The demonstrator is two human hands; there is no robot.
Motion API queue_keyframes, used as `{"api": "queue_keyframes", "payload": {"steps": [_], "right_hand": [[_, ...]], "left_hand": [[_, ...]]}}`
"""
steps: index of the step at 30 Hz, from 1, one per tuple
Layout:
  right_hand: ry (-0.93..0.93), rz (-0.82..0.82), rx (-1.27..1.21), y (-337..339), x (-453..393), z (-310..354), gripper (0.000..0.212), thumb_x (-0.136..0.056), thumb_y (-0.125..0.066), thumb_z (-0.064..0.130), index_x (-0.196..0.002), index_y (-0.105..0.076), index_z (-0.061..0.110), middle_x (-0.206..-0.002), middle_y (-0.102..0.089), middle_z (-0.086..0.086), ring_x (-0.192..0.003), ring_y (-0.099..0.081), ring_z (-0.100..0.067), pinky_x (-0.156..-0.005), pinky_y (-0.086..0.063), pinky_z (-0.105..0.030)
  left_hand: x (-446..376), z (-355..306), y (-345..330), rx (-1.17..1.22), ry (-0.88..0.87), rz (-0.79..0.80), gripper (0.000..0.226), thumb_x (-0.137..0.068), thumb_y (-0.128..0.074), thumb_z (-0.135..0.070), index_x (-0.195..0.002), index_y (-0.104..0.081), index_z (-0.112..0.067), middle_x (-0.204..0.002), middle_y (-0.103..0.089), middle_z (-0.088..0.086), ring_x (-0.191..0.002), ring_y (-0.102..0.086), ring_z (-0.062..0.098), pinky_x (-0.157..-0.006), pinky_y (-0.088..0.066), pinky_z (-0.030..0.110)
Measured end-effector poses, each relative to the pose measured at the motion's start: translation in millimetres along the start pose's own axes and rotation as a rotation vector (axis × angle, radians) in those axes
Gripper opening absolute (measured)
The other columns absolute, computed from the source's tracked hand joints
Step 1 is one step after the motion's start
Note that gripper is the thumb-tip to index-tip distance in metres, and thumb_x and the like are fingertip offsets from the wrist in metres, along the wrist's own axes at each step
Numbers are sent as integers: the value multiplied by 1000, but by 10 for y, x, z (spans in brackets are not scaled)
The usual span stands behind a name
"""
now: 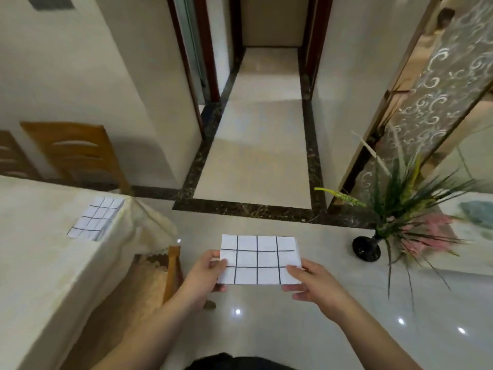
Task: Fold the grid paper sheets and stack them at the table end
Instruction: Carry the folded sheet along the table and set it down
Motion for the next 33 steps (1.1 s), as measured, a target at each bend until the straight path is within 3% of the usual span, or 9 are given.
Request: {"api": "queue_keyframes", "payload": {"steps": [6,9,13,19,25,30,33], "right_hand": [[5,95,88,-315,-613,335,20,-95,-58,12,-114,-64,10,-107,-72,-12,-75,-73,-21,-57,-54,-24],[-1,147,134,-603,-1008,539,19,-94,-58,9,-112,-64,8,-108,-70,-16,-72,-72,-21,-56,-53,-25],[-6,207,228,-1074,-1574,848,27,-93,-60,9,-119,-59,1,-112,-62,-30,-70,-72,-20,-55,-52,-24],[20,301,374,-1858,-2258,1339,15,-94,-59,12,-107,-65,17,-98,-74,-6,-78,-73,-22,-60,-53,-26],[10,391,521,-2520,-2798,1513,23,-94,-60,15,-116,-64,14,-101,-73,-7,-80,-72,-21,-59,-52,-25],[19,502,611,-3099,-3166,1665,21,-93,-61,15,-114,-64,17,-100,-72,-4,-83,-70,-18,-60,-51,-23],[11,564,650,-3471,-3457,1699,18,-92,-62,15,-110,-64,17,-99,-72,-4,-82,-68,-18,-61,-52,-25]], "left_hand": [[-266,-49,333,77,-35,-209,10,-95,-59,-24,-103,-63,-20,-92,-74,3,-78,-69,18,-61,-54,32],[-432,-95,609,180,-52,-267,18,-94,-60,-27,-107,-63,-14,-94,-74,7,-86,-71,24,-71,-57,40],[-699,-117,1068,259,-41,-370,16,-94,-60,-30,-99,-67,-16,-87,-75,8,-79,-71,24,-70,-56,36],[-1058,-127,1702,392,7,-527,19,-93,-62,-28,-96,-66,-10,-78,-72,5,-65,-62,20,-57,-50,31],[-1190,-57,2159,473,64,-689,20,-93,-63,-24,-95,-65,-5,-84,-71,5,-69,-63,13,-55,-48,20],[-1274,80,2500,569,121,-792,18,-92,-64,-19,-100,-64,-3,-93,-71,10,-84,-65,23,-71,-54,32],[-1400,138,2711,594,163,-876,19,-92,-63,-17,-103,-63,-2,-97,-70,12,-84,-66,21,-73,-54,32]]}}
Point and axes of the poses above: each hand's wrist, its own x-axis away from the middle knuckle, its own y-axis out of the back of the hand, z = x × y, the point moved 1 cm from there along -x, towards the middle knuckle
